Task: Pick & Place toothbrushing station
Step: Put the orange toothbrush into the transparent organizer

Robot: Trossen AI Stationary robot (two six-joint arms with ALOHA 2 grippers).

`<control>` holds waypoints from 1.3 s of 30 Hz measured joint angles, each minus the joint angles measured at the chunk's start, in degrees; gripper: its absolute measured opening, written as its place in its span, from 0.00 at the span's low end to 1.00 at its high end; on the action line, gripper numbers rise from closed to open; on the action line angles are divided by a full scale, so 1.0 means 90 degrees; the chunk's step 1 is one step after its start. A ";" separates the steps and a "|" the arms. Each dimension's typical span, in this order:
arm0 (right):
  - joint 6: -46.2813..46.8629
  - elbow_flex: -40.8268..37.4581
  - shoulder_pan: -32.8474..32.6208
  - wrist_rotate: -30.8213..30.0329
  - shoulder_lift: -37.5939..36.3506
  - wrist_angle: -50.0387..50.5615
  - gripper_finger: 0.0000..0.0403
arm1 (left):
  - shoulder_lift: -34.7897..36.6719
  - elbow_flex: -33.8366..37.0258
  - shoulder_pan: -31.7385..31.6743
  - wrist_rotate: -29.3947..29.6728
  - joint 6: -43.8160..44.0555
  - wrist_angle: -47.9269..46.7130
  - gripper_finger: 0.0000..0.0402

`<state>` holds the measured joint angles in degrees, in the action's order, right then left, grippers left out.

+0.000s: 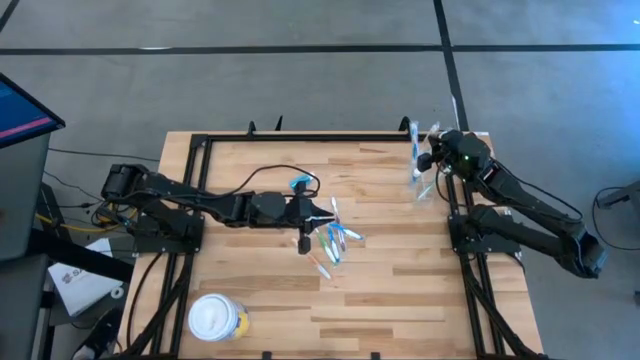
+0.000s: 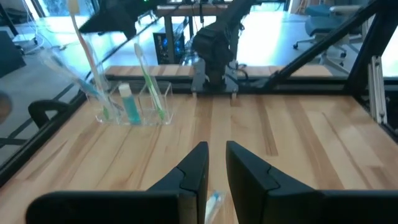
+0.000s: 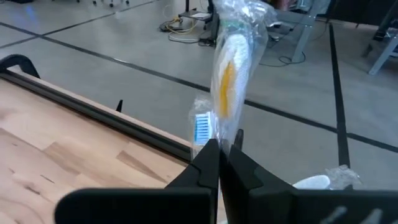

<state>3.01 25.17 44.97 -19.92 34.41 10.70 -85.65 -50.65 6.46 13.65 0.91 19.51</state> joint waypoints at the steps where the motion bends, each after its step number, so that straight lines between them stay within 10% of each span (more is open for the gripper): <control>1: 0.0000 0.0000 0.0003 0.0003 0.0000 0.0001 0.00 | 0.0000 0.0045 0.0000 0.0000 0.0000 0.0005 0.12; 39: 0.0627 -0.1287 0.0063 0.0058 0.0051 -0.0608 0.00 | -0.0005 0.0301 -0.0017 0.0002 -0.0024 0.0556 0.12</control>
<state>8.64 13.58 45.54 -19.40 34.87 5.23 -85.69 -47.94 6.31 13.67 0.69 24.51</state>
